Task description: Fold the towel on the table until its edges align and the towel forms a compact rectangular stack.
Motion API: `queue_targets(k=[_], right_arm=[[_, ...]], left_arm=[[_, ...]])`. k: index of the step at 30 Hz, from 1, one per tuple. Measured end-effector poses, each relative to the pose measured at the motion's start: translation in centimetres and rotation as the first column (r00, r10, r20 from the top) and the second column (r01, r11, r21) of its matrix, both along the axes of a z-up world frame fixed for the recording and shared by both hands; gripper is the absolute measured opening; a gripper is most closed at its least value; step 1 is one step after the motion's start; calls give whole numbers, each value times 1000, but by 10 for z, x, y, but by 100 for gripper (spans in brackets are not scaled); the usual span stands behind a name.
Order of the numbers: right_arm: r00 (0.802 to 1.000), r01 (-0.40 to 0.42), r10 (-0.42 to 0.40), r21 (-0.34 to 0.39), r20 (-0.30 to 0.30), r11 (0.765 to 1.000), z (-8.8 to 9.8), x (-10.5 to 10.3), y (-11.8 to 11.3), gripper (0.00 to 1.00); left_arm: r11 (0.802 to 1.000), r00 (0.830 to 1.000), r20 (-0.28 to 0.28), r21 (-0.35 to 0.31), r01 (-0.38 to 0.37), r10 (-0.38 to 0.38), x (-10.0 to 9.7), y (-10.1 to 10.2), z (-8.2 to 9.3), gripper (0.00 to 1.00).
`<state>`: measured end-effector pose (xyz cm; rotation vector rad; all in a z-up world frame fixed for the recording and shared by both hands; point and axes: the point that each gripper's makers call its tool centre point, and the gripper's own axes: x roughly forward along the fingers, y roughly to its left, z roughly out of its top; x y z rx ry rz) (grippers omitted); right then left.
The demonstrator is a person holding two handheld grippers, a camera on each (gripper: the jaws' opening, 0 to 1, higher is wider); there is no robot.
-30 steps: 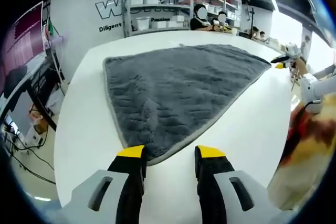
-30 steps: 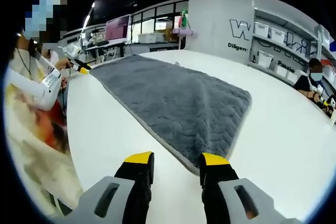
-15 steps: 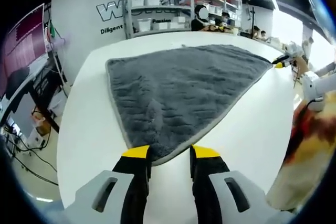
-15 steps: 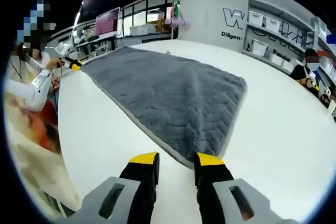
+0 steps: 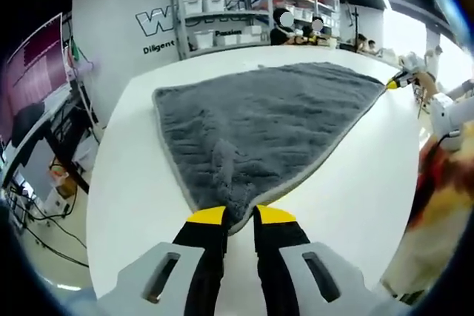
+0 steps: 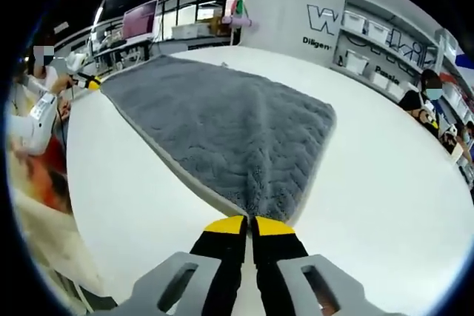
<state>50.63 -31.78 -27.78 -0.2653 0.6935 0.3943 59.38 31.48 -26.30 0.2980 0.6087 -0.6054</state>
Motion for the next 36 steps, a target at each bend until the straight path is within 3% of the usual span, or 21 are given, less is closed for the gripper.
queue_targets(k=[7, 28, 36], right_arm=[[1000, 2, -2, 14, 6, 1000, 1, -2, 1, 0], [1000, -9, 9, 52, -10, 999, 6, -31, 2, 0], [1000, -17, 16, 88, 15, 996, 13, -38, 2, 0]], left_arm=[[1000, 1000, 1, 13, 8, -8, -2, 0, 1, 4], [999, 998, -60, 50, 7, -4, -35, 12, 0, 3], [1000, 998, -59, 5, -7, 7, -40, 15, 5, 3]])
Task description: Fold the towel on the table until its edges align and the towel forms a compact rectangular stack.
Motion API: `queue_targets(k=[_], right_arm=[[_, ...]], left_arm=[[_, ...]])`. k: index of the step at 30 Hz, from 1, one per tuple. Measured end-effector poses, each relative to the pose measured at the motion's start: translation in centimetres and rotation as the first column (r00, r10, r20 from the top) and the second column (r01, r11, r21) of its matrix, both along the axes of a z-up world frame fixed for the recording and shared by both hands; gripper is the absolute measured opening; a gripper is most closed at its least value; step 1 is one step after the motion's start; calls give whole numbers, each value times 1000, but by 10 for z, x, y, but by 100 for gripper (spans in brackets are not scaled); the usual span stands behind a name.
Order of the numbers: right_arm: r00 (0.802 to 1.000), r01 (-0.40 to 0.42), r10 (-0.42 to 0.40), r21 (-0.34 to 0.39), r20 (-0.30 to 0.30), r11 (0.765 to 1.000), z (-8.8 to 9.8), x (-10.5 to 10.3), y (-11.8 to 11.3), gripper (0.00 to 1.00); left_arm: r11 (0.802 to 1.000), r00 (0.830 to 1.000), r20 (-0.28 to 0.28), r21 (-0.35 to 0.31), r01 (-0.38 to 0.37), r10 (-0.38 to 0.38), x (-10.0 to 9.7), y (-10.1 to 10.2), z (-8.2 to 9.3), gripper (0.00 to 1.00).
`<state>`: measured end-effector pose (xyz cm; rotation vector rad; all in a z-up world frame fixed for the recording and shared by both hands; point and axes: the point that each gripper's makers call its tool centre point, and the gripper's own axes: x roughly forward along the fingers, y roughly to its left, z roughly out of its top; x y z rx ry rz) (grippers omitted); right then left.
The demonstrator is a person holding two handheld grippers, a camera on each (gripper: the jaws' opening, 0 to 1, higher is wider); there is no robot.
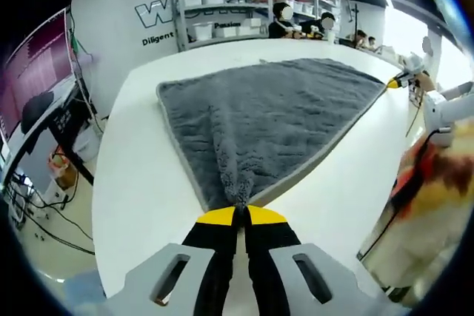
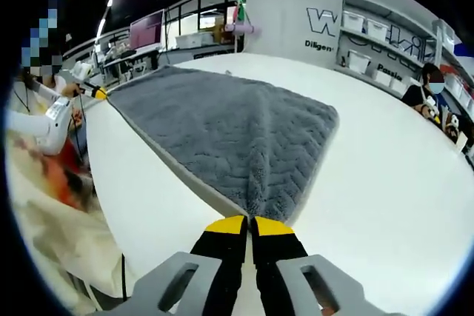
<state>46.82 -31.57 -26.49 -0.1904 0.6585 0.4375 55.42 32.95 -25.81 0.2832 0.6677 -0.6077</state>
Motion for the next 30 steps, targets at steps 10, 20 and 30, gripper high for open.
queue_targets(k=[10, 20, 30], right_arm=[[999, 7, -7, 0, 52, 1000, 15, 0, -2, 0], [996, 14, -14, -4, 86, 1000, 25, 5, -8, 0], [992, 22, -19, -20, 124, 1000, 36, 14, -8, 0]], left_arm=[[1000, 999, 32, -29, 4, -3, -4, 0, 12, 3], [999, 998, 55, -49, -8, 10, 4, -2, 19, 3], [998, 997, 80, -56, -12, 16, 15, -5, 27, 3]])
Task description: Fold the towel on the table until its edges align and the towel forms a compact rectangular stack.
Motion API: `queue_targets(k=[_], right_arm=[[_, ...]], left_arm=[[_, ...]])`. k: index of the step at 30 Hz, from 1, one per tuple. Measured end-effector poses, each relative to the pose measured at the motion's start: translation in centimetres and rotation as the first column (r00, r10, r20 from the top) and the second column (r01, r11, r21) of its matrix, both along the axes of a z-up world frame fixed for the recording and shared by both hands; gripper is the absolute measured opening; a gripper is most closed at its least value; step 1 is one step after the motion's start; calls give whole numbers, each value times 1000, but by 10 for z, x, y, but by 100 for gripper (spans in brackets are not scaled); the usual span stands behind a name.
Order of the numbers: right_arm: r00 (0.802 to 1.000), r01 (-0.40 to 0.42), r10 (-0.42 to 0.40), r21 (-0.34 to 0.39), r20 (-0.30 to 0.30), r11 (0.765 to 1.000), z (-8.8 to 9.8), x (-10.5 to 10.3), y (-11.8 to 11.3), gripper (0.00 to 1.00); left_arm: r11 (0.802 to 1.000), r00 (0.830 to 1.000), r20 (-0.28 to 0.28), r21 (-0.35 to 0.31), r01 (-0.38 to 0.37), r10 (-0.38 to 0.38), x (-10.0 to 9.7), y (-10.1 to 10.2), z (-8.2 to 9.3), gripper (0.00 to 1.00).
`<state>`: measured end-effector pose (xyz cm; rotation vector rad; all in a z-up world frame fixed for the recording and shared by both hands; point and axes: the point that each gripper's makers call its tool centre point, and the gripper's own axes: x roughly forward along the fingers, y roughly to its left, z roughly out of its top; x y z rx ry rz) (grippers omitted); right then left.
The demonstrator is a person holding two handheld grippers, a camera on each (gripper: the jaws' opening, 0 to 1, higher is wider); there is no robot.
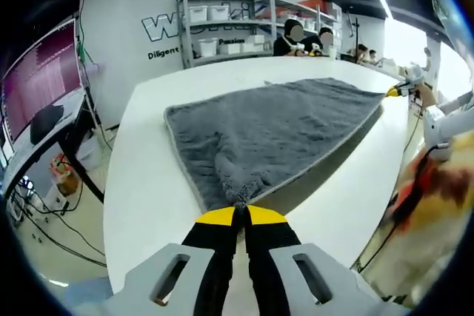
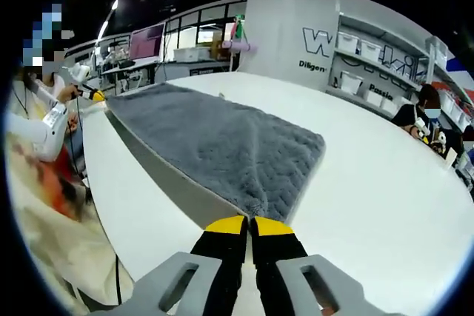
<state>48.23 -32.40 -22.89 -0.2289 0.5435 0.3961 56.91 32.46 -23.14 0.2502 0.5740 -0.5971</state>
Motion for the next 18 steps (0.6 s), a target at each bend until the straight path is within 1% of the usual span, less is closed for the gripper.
queue_targets(k=[6, 10, 18], right_arm=[[1000, 5, -5, -16, 3, 1000, 0, 6, 0, 0], [1000, 10, -10, -17, 16, 1000, 1, 11, 2, 0], [1000, 19, -18, -12, 14, 1000, -1, 18, 7, 0]], left_arm=[[1000, 1000, 4, 14, 2, -2, 6, 0, 1, 3], [1000, 1000, 16, 14, 2, -2, 10, -1, 5, 3], [1000, 1000, 28, 21, 3, -4, 18, 0, 8, 3]])
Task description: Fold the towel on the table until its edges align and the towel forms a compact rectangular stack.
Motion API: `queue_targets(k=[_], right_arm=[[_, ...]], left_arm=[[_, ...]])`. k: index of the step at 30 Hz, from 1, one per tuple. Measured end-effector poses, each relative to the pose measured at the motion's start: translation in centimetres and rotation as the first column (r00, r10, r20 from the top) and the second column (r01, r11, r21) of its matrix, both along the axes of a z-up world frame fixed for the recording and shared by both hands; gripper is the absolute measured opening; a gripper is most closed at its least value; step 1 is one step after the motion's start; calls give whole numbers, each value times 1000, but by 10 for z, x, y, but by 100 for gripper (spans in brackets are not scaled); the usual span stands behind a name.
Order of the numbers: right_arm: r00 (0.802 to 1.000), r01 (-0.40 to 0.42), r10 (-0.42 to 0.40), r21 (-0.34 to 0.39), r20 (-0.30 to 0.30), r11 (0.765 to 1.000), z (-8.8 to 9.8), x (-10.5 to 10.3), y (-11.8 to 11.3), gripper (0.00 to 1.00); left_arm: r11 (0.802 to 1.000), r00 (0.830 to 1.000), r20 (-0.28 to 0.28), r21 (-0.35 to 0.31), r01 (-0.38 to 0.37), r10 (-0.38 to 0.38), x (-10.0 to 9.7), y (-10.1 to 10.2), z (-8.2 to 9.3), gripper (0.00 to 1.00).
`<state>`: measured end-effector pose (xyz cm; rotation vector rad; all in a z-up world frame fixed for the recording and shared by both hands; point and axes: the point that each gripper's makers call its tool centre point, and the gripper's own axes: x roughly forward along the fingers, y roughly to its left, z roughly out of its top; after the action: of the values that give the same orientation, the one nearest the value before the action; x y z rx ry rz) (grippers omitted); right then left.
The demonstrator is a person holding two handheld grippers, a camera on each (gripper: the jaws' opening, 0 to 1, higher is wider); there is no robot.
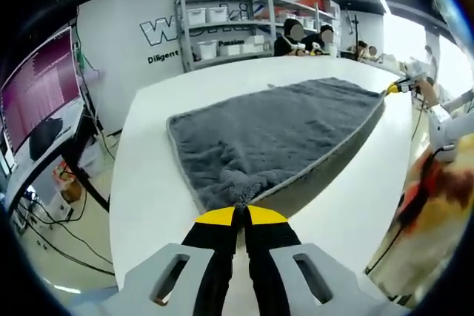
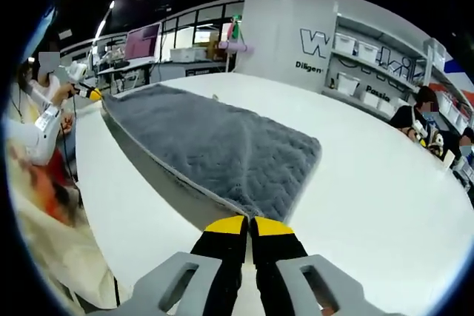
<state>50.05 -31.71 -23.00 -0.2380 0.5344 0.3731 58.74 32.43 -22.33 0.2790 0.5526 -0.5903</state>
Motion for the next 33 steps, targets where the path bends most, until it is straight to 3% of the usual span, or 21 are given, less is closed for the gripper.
queue_targets(k=[17, 27, 33], right_arm=[[1000, 5, -5, -25, 12, 1000, 0, 12, 10, 0], [1000, 7, -6, -22, 26, 1000, 6, 17, -8, 0], [1000, 2, -2, -19, 29, 1000, 6, 18, -9, 0]], left_arm=[[1000, 1000, 18, 3, -2, 2, 7, 0, 8, 4], [1000, 999, 47, -1, -8, 8, 12, -3, 19, 4], [1000, 1000, 24, 28, -2, 1, 6, -2, 18, 5]])
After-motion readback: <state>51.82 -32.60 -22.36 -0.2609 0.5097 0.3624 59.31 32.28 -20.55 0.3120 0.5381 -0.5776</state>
